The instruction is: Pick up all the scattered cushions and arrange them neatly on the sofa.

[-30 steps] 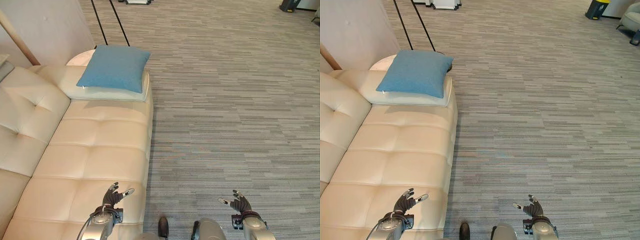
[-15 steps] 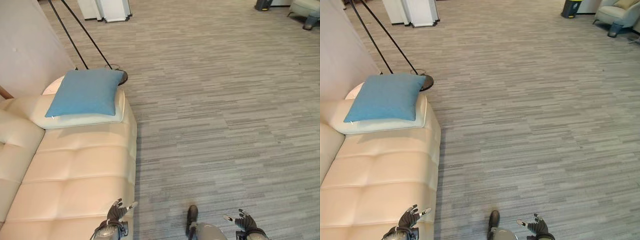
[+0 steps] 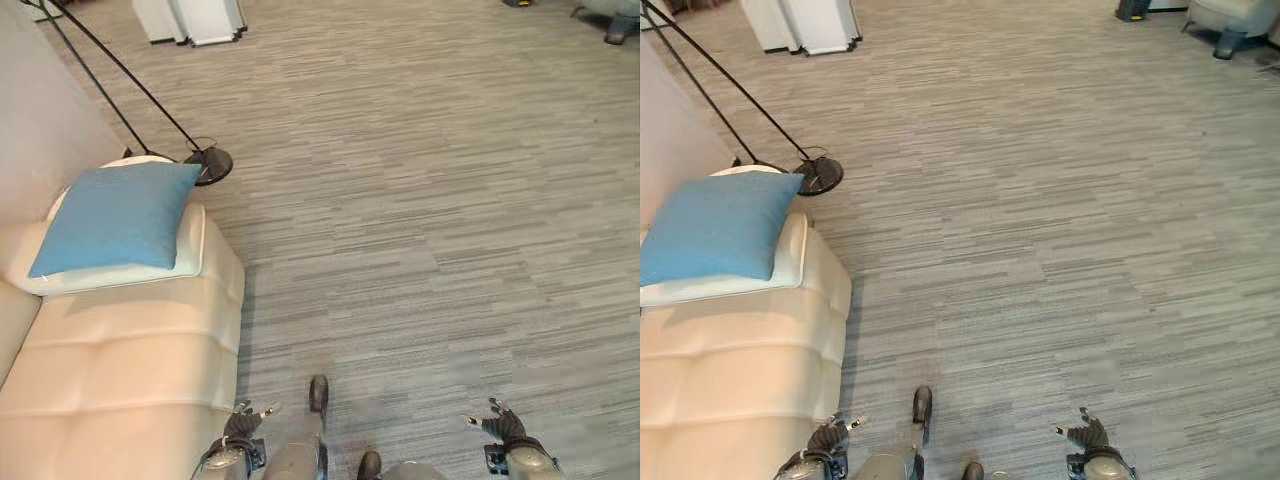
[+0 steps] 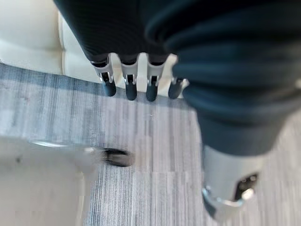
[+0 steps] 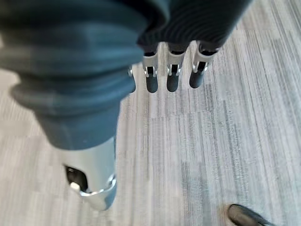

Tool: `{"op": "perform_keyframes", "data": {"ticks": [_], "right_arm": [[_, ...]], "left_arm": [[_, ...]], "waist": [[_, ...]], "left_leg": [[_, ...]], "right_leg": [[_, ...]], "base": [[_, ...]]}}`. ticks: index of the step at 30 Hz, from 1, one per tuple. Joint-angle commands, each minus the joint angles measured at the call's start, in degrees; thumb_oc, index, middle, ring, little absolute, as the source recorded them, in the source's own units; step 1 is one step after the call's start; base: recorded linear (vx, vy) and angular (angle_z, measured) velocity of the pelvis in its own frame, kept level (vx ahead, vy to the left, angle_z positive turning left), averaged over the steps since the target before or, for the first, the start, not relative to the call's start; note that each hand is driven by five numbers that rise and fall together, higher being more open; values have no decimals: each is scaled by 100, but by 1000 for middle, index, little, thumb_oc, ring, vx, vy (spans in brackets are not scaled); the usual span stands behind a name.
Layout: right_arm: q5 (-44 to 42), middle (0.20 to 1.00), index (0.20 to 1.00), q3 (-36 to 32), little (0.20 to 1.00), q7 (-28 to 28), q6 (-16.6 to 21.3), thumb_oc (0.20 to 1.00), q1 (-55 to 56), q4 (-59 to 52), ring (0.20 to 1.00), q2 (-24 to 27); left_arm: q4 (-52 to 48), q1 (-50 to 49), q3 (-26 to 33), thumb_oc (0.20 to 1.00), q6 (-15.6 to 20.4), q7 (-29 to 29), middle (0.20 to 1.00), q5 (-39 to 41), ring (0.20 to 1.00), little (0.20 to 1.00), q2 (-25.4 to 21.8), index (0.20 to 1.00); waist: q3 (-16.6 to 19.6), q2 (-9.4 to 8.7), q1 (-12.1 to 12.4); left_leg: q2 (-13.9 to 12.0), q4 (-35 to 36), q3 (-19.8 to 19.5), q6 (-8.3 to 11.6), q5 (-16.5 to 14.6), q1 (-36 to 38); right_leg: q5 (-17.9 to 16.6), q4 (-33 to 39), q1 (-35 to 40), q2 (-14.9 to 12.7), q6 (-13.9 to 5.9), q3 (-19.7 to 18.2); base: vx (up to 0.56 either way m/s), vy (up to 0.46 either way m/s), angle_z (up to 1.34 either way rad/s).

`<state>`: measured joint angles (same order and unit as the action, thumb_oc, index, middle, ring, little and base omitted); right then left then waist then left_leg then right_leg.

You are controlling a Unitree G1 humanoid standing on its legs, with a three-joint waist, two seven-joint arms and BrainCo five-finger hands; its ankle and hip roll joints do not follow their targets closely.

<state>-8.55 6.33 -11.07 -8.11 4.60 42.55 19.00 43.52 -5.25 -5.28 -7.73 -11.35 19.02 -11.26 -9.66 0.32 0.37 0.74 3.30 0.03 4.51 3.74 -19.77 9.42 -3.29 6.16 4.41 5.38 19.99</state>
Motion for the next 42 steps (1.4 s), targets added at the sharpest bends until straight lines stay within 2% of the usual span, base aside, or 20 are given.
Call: {"op": "perform_keyframes", "data": {"ticks": [1,4,7,8,9,10,11,14,15,17,19,22,25,29,31,35,37,38,40,42], "right_arm": [[233,1000,1000,-109,1000,69,80,1000,2,-375,1000,-40],[180,1000,1000,-114,1000,79,110,1000,-36,-240,1000,-157],[97,1000,1000,-57,1000,156,132,1000,-76,-144,1000,-256],[97,1000,1000,-57,1000,156,133,1000,-79,-142,1000,-257],[152,1000,1000,-26,1000,184,85,1000,-59,-136,1000,-281],[159,1000,1000,-39,1000,186,53,1000,-18,-86,1000,-306],[175,1000,1000,-28,1000,168,42,1000,-30,-71,1000,-310],[105,1000,1000,-44,1000,173,43,1000,-33,-39,1000,-309],[55,1000,1000,-48,1000,164,39,1000,-48,1,1000,-297],[-4,1000,1000,-115,1000,144,48,1000,-24,9,1000,-302],[-13,1000,1000,-152,1000,144,33,1000,-10,28,1000,-306],[16,1000,1000,-177,1000,202,42,1000,77,165,1000,-304],[39,1000,1000,-121,1000,217,75,1000,36,292,1000,-238],[-48,1000,1000,-103,1000,219,125,1000,-27,359,1000,-54],[-46,1000,1000,-105,1000,225,88,1000,-76,466,1000,-12],[-14,1000,1000,-137,1000,236,-1,1000,-55,515,1000,4],[40,1000,1000,-126,1000,210,-32,1000,-17,547,1000,-28],[40,1000,1000,-125,1000,210,-31,1000,-16,548,1000,-27],[89,1000,1000,-80,1000,181,-42,1000,-17,606,1000,-31],[114,1000,1000,-47,1000,177,-59,1000,-46,610,1000,-42]], "left_arm": [[-215,-109,64,1000,92,-145,1000,-95,1000,1000,-211,1000],[-22,-58,39,1000,89,-137,1000,-133,1000,1000,-223,1000],[-116,-75,71,1000,80,-121,1000,-59,1000,1000,-326,1000],[-115,-73,72,1000,80,-121,1000,-59,1000,1000,-327,1000],[-166,-69,46,1000,46,-129,1000,-20,1000,1000,-346,1000],[-189,-66,21,1000,40,-122,1000,-24,1000,1000,-349,1000],[-284,5,-39,1000,35,-99,1000,-38,1000,1000,-371,1000],[-354,54,-51,1000,56,-94,1000,12,1000,1000,-382,1000],[-342,112,-69,1000,60,-70,1000,2,1000,1000,-379,1000],[-361,175,-105,1000,63,-3,1000,-99,1000,1000,-393,1000],[-353,215,-101,1000,78,51,1000,-161,1000,1000,-389,1000],[-325,133,-125,1000,117,152,1000,-220,1000,1000,-333,1000],[-264,101,-132,1000,91,163,1000,-127,1000,1000,-283,1000],[-224,131,-185,1000,93,201,1000,10,1000,1000,-240,1000],[-223,129,-162,1000,125,178,1000,92,1000,1000,-236,1000],[-202,59,-118,1000,98,201,1000,141,1000,1000,-209,1000],[-122,42,-130,1000,68,192,1000,97,1000,1000,-153,1000],[-123,40,-130,1000,67,191,1000,97,1000,1000,-153,1000],[-56,66,-106,1000,24,178,1000,63,1000,1000,-104,1000],[-18,103,-40,1000,23,166,1000,105,1000,1000,-97,1000]], "waist": [[210,-170,184],[315,-318,229],[196,-405,251],[202,-414,265],[53,-426,234],[2,-424,181],[-147,-299,123],[-258,-181,116],[-326,-108,125],[-321,-146,56],[-296,-166,27],[-38,-176,9],[57,-122,-7],[-73,-144,104],[-143,-169,164],[-108,-229,242],[-50,-166,217],[-49,-169,209],[-50,-104,239],[-47,-100,251]], "left_leg": [[57,170,385,-125,455,798],[173,170,488,-328,237,1033],[244,170,591,-634,-81,1352],[252,170,608,-638,-82,1343],[385,170,660,-825,-286,1659],[461,170,666,-876,-494,1889],[387,170,629,-934,-538,2030],[307,170,564,-895,-548,2177],[239,170,499,-818,-607,2332],[269,170,287,-694,-725,2506],[292,170,206,-659,-800,2569],[171,170,-166,-547,-1093,3121],[0,-491,-214,-415,-997,3042],[50,-2579,-210,-250,-617,2071],[-32,-3008,152,-228,-572,1764],[-54,-1945,755,-368,-906,1598],[-103,-711,1037,-267,-565,1602],[-95,-678,1031,-266,-543,1615],[-190,170,1517,-82,126,1258],[-262,170,1809,-2,211,1043]], "right_leg": [[-32,828,877,-639,-978,-520],[-94,117,760,-901,-1138,-618],[-849,-1897,-181,-1223,-1359,-701],[-831,-1941,-217,-1238,-1364,-723],[-1552,-2957,-614,-1606,-1478,-619],[-1716,-3202,-630,-1764,-1487,-603],[-1343,-3575,-1259,-1602,-1290,-744],[-893,-3087,-1660,-1344,-1172,-735],[-733,-2051,-1765,-1115,-1112,-686],[-1084,75,-1632,-696,-1263,-1302],[-1314,704,-1661,-682,-1342,-1497],[-1450,725,-1495,-611,-1292,-1433],[-1337,562,-1341,-552,-1157,-1352],[-1134,829,-757,-557,-958,-1008],[-959,829,-562,-596,-889,-799],[-747,829,-357,-747,-922,-439],[-566,829,-152,-720,-961,-129],[-565,829,-151,-723,-962,-122],[-406,829,29,-631,-913,258],[-337,829,143,-582,-896,449]], "base": [[573,205,-43],[520,216,-24],[343,199,-21],[274,241,-24],[419,288,10],[552,350,37],[405,175,31],[247,16,39],[302,-87,54],[446,-157,36],[324,-128,42],[631,-307,108],[549,-325,85],[240,-221,38],[161,-151,27],[209,-78,27],[251,-19,69],[111,2,80],[213,13,92],[269,52,97]]}}
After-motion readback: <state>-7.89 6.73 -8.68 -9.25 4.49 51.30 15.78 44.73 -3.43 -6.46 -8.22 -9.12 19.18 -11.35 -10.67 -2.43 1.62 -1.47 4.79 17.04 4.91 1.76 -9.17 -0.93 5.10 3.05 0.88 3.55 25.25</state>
